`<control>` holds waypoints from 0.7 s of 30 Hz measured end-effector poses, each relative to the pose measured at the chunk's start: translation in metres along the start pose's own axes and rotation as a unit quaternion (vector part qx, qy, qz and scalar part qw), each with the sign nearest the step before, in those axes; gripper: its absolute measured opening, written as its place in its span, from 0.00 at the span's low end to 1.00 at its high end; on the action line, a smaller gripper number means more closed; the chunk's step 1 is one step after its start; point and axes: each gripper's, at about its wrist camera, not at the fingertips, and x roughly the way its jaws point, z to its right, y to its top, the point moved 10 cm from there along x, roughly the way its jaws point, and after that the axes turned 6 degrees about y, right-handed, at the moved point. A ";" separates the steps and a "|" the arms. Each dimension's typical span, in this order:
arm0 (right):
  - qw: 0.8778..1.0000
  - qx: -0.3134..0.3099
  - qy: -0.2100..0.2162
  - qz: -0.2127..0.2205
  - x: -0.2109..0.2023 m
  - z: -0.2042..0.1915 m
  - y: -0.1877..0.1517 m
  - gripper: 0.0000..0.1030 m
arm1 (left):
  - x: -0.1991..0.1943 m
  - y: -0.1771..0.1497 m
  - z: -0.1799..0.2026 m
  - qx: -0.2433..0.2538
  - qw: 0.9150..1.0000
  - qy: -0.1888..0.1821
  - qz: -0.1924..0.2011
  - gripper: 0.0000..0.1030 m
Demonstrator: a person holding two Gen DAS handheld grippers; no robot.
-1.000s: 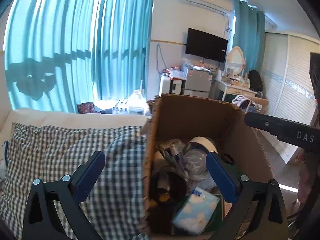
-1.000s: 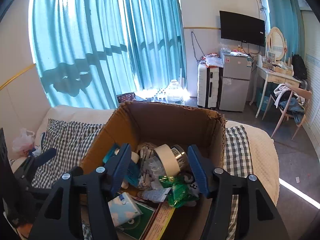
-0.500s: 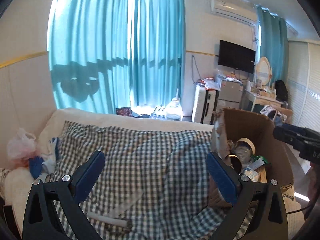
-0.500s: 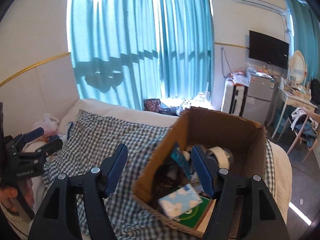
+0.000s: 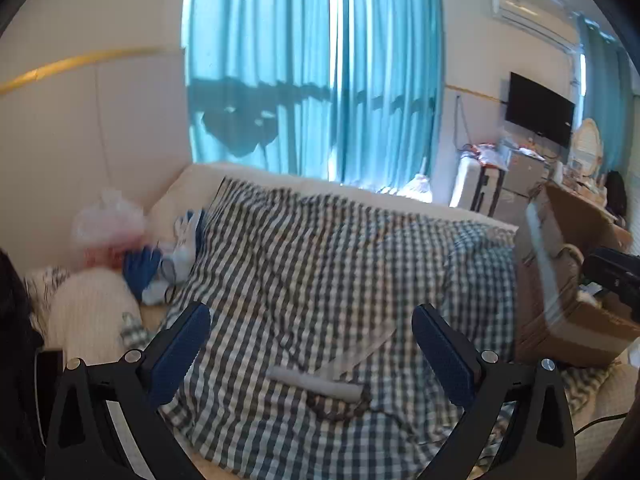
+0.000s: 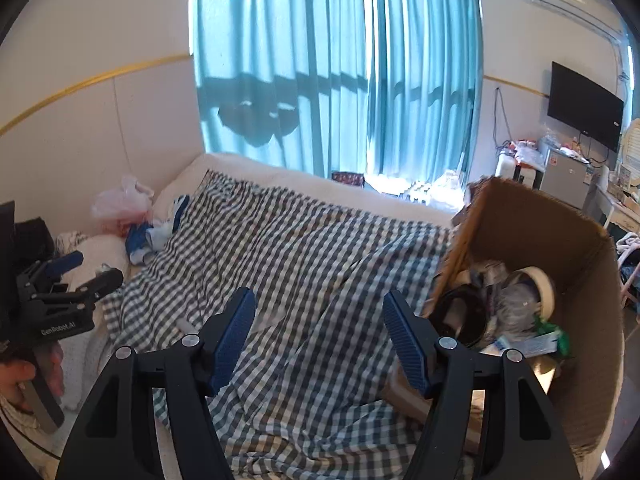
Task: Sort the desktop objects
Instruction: 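Move both tools back over the remaining items on the bed, then grasp the white cylinder with the left tool while the right tool grasps the bead string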
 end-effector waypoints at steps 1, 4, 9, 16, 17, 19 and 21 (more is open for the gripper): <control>1.000 -0.003 -0.002 -0.004 0.007 -0.003 -0.004 0.64 | 0.007 -0.010 -0.005 -0.006 1.000 0.003 -0.007 1.00; 1.000 -0.010 -0.007 -0.019 0.029 -0.010 -0.016 0.64 | 0.030 -0.038 -0.016 -0.022 0.999 0.012 -0.028 1.00; 0.999 -0.019 -0.011 -0.041 0.059 -0.018 -0.030 0.64 | 0.069 -0.076 -0.027 -0.062 0.996 0.006 -0.068 1.00; 0.997 -0.033 -0.001 -0.064 0.108 -0.041 -0.045 0.64 | 0.115 -0.109 -0.009 -0.077 0.991 -0.018 -0.111 1.00; 0.997 -0.036 -0.002 -0.067 0.113 -0.042 -0.046 0.64 | 0.122 -0.115 -0.008 -0.077 0.990 -0.017 -0.118 1.00; 0.996 -0.046 -0.007 -0.077 0.126 -0.045 -0.052 0.64 | 0.138 -0.127 -0.009 -0.082 0.987 -0.013 -0.138 1.00; 0.995 -0.050 -0.010 -0.083 0.134 -0.045 -0.056 0.64 | 0.155 -0.140 -0.014 -0.099 0.982 -0.007 -0.159 1.00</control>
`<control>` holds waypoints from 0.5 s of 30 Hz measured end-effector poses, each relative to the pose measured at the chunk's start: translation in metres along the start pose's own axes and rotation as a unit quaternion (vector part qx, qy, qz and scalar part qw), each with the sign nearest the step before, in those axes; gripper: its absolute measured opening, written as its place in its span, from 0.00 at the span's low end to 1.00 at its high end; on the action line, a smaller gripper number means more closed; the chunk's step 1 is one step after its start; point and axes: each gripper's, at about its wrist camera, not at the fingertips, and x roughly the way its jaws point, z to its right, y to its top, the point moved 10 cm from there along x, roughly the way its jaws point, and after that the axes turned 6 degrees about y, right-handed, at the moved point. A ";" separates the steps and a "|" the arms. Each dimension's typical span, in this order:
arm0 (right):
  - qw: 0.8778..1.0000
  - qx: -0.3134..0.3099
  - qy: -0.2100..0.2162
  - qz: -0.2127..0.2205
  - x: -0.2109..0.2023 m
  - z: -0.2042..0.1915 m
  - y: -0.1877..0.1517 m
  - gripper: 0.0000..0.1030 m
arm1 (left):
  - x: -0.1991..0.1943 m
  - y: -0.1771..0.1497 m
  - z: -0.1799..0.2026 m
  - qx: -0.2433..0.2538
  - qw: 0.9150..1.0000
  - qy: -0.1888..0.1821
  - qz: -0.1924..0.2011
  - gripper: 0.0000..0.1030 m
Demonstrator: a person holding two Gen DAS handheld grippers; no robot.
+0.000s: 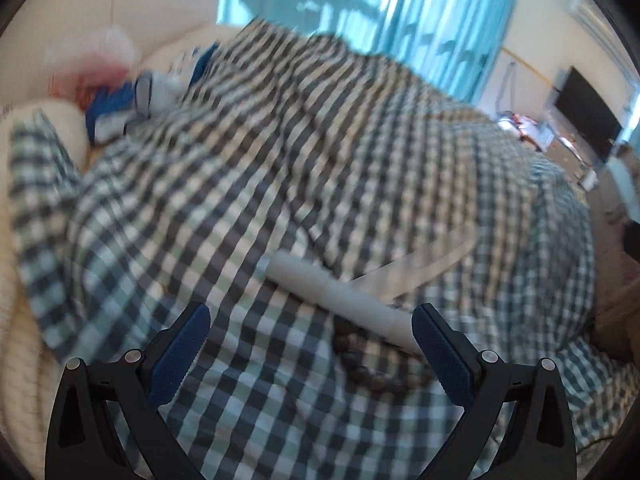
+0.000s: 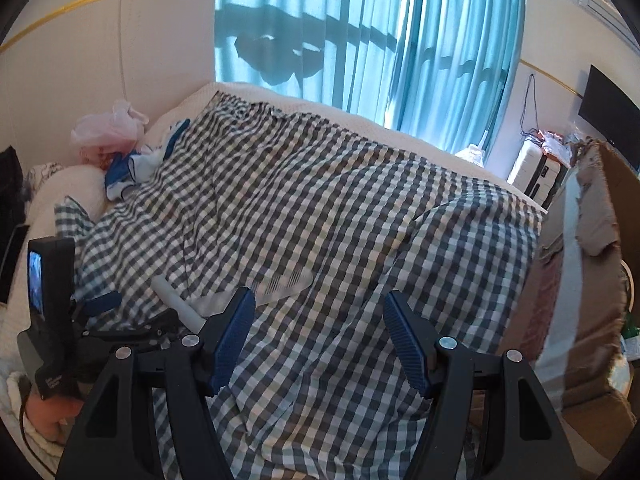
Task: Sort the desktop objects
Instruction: 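Grasp the white cylinder with the left tool while the right tool grasps the bead string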
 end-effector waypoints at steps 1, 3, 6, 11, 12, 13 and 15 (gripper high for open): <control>1.000 -0.001 -0.004 -0.003 0.004 0.002 -0.002 0.64 | 0.007 -0.001 -0.003 -0.008 1.000 -0.001 -0.006 1.00; 1.000 0.001 -0.009 -0.007 0.009 0.007 -0.004 0.64 | 0.018 0.000 -0.006 -0.018 1.000 -0.007 -0.013 1.00; 1.000 0.012 -0.009 -0.010 0.013 0.014 -0.007 0.64 | 0.022 0.005 0.000 -0.016 1.000 -0.017 -0.008 1.00; 1.000 0.024 -0.011 -0.014 0.016 0.019 -0.011 0.64 | 0.027 0.005 0.029 0.024 0.998 -0.056 -0.021 0.54; 1.000 0.022 -0.011 -0.015 0.015 0.019 -0.012 0.64 | 0.031 0.002 0.031 0.040 0.998 -0.042 -0.025 0.49; 1.000 0.018 -0.012 -0.016 0.015 0.018 -0.013 0.64 | 0.032 0.000 0.033 0.050 0.997 -0.046 -0.025 0.44; 1.000 0.011 -0.013 -0.018 0.016 0.014 -0.013 0.64 | 0.029 0.001 0.033 0.041 0.997 -0.067 -0.025 0.24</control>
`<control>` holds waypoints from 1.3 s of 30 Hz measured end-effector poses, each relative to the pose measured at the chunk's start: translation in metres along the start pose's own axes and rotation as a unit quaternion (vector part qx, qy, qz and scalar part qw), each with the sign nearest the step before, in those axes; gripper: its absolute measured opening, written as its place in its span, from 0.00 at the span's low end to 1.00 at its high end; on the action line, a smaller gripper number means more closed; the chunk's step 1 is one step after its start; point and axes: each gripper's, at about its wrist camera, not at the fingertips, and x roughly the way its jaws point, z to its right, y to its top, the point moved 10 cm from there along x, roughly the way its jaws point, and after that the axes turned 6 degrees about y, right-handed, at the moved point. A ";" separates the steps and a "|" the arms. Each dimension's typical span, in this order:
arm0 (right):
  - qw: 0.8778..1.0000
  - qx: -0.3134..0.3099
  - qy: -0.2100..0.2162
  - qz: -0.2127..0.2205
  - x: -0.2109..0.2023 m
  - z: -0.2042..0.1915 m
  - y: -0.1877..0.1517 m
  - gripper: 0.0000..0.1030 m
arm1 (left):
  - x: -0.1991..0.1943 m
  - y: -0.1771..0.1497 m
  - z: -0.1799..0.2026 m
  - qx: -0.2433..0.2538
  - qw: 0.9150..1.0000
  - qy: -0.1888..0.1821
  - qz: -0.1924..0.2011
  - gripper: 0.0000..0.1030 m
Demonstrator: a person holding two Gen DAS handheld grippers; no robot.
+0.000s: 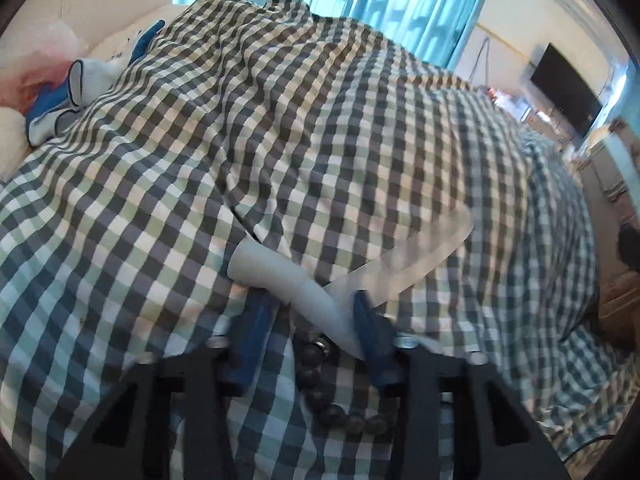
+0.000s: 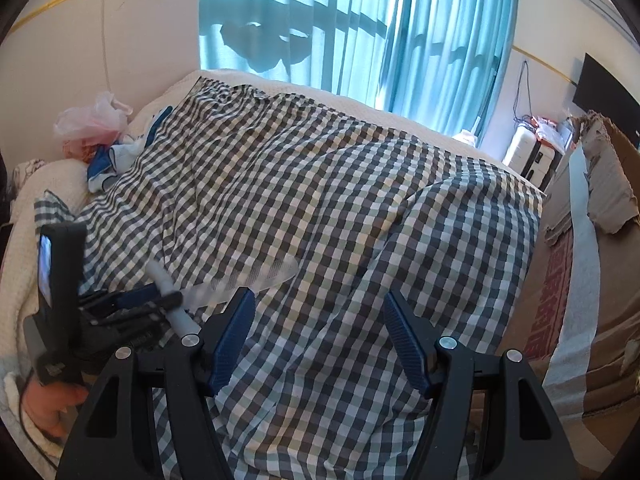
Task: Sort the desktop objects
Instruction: 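Grasp the white cylinder with the left tool while the right tool grasps the bead string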
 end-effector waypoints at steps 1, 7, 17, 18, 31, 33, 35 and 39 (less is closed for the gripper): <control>1.000 -0.004 0.001 -0.001 0.000 -0.002 -0.001 0.64 | -0.002 0.001 0.000 -0.013 1.000 -0.020 -0.008 0.14; 0.999 -0.034 0.036 -0.017 0.010 -0.028 -0.008 0.64 | -0.036 0.015 -0.017 -0.035 0.999 -0.025 0.024 0.14; 0.987 -0.104 0.086 -0.085 0.068 -0.089 -0.037 0.64 | -0.032 0.020 -0.036 -0.028 0.999 0.021 0.033 0.14; 0.987 -0.100 0.088 -0.088 0.076 -0.092 -0.038 0.64 | -0.031 0.020 -0.039 -0.030 0.999 0.022 0.032 0.14; 0.984 -0.079 0.100 -0.125 0.115 -0.101 -0.064 0.11 | -0.003 0.009 -0.043 -0.048 0.999 0.011 0.000 0.28; 0.986 -0.073 0.097 -0.117 0.110 -0.097 -0.061 0.11 | 0.002 0.006 -0.042 -0.052 0.999 0.001 -0.008 0.34; 0.988 -0.067 0.095 -0.101 0.099 -0.093 -0.055 0.11 | 0.000 0.006 -0.041 -0.047 0.999 -0.001 0.000 0.32; 0.991 -0.067 0.093 -0.071 0.069 -0.088 -0.040 0.11 | -0.014 0.012 -0.035 -0.036 0.999 -0.012 0.019 0.20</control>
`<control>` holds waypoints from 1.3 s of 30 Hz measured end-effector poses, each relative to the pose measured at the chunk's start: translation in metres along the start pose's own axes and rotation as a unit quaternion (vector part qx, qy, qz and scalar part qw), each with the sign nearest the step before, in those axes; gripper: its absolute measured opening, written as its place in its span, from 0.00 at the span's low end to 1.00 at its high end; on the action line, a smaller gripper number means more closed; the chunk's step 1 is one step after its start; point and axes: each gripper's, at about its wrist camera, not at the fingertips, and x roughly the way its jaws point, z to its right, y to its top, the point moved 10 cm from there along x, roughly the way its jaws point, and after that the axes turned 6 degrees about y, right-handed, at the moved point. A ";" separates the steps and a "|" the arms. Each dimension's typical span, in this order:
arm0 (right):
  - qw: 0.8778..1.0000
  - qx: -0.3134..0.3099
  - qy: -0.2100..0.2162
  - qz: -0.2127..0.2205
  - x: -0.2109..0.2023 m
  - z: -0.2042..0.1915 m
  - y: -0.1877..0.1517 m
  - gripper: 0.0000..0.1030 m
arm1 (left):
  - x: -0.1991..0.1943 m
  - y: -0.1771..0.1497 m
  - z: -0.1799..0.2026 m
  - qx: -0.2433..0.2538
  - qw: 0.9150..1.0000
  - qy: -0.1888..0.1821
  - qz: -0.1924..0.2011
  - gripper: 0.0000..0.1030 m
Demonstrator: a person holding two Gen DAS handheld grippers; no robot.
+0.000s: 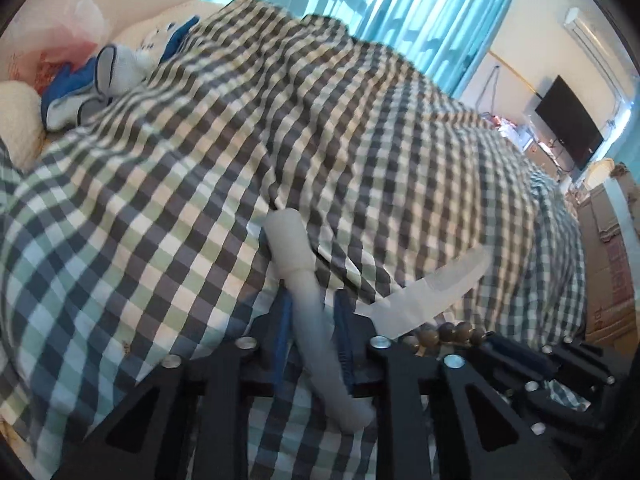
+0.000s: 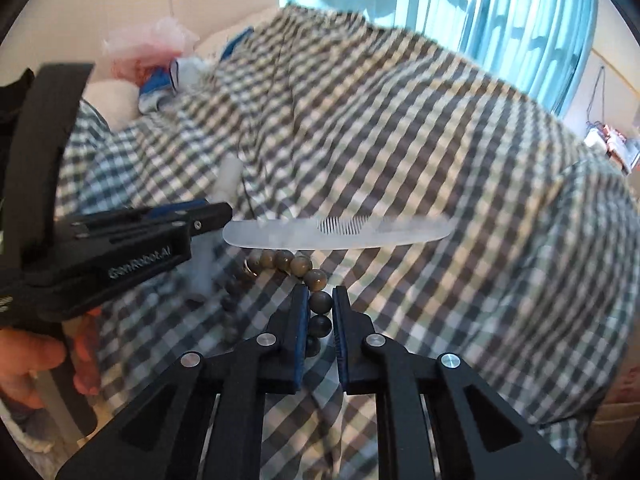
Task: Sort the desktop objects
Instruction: 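Grasp the white cylinder with the left tool while the right tool grasps the bead string, then lift and carry the white cylinder and bead string over the cardboard box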
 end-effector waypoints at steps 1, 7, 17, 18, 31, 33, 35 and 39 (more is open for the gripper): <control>1.000 -0.003 -0.002 0.005 -0.008 -0.002 0.002 0.11 | -0.005 0.001 0.001 -0.003 1.000 -0.007 0.005 0.20; 1.000 0.002 -0.020 0.025 -0.042 0.001 0.009 0.11 | -0.023 0.003 0.001 -0.026 0.999 -0.038 0.013 0.15; 0.998 0.022 -0.048 0.046 -0.092 0.017 0.009 0.11 | -0.029 -0.009 0.016 -0.007 0.999 -0.031 -0.009 0.24; 0.997 0.022 -0.051 0.047 -0.094 0.018 0.010 0.11 | -0.024 -0.012 0.017 -0.008 0.999 -0.033 -0.017 0.28; 0.997 0.043 -0.056 0.030 -0.069 0.039 -0.002 0.11 | 0.002 -0.007 0.028 0.038 0.999 -0.018 0.016 0.14; 0.997 0.048 -0.056 0.032 -0.069 0.042 -0.002 0.11 | -0.010 -0.002 0.034 0.031 0.998 -0.036 0.032 0.14; 0.996 0.050 -0.058 0.035 -0.073 0.045 -0.001 0.11 | -0.021 0.004 0.037 0.029 0.997 -0.045 0.047 0.14; 0.996 0.053 -0.057 0.050 -0.087 0.044 0.005 0.11 | -0.054 0.016 0.044 0.009 0.994 -0.070 0.081 0.14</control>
